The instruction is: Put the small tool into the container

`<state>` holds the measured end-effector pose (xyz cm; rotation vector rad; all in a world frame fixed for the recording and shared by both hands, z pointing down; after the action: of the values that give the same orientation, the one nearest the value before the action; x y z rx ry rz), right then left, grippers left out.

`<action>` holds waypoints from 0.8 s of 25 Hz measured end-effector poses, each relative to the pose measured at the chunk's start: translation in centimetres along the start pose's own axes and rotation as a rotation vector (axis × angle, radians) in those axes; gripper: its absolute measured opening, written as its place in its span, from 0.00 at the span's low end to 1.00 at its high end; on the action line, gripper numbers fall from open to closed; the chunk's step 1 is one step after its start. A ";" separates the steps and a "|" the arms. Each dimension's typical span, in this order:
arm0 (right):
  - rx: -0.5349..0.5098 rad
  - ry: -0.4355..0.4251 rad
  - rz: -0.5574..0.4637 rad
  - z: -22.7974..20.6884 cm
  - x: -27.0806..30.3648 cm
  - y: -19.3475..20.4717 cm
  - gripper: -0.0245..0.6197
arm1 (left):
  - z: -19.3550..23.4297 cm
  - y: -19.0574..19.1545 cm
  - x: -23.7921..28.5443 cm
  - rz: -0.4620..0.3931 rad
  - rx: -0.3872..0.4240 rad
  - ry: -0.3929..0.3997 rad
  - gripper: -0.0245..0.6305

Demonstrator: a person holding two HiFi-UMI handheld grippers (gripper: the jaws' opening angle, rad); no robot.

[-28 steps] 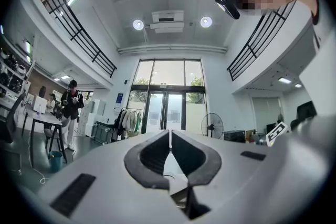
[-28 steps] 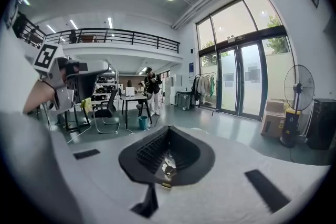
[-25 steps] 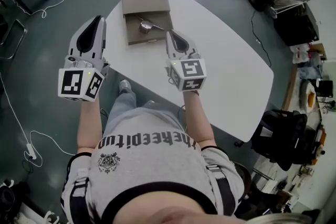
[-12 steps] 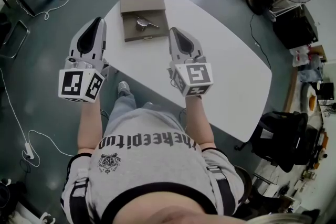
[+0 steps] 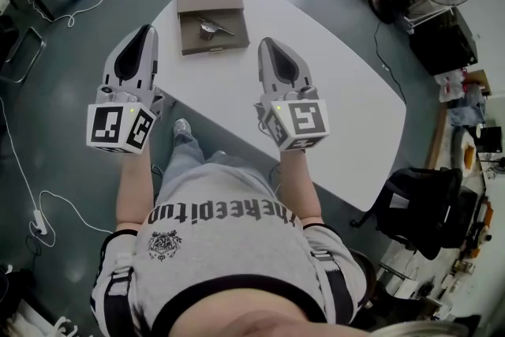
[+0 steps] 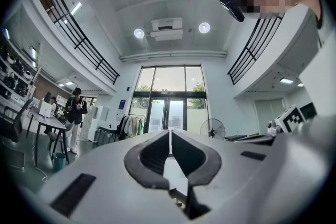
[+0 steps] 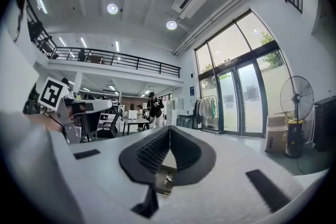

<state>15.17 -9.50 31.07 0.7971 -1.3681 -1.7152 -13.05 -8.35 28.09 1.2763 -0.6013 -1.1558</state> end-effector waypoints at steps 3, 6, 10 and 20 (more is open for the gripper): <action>0.004 0.015 -0.015 -0.4 -1.1 -0.2 0.03 | -0.8 0.1 -0.3 -0.002 0.000 -0.001 0.06; 0.003 0.027 -0.027 -0.6 -1.9 -0.2 0.03 | -1.6 0.2 -0.5 0.004 -0.003 -0.004 0.06; 0.003 0.034 -0.039 -0.8 -2.8 -0.1 0.03 | -2.7 0.2 -0.8 0.031 0.001 -0.018 0.06; 0.011 0.047 -0.057 -1.6 -3.2 -0.2 0.03 | -3.6 0.7 -0.2 0.012 0.002 0.000 0.06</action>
<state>18.10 -7.45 30.48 0.8849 -1.3362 -1.7233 -9.72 -6.76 27.83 1.2726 -0.6103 -1.1455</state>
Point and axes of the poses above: the fingertips, and each gripper's own axes: x forward along the fingers, z to its left, y out of its underside, the point moved 10 cm from there along -x, backward along the fingers, and after that the axes turned 12 degrees about -x, right-handed, at the moved point
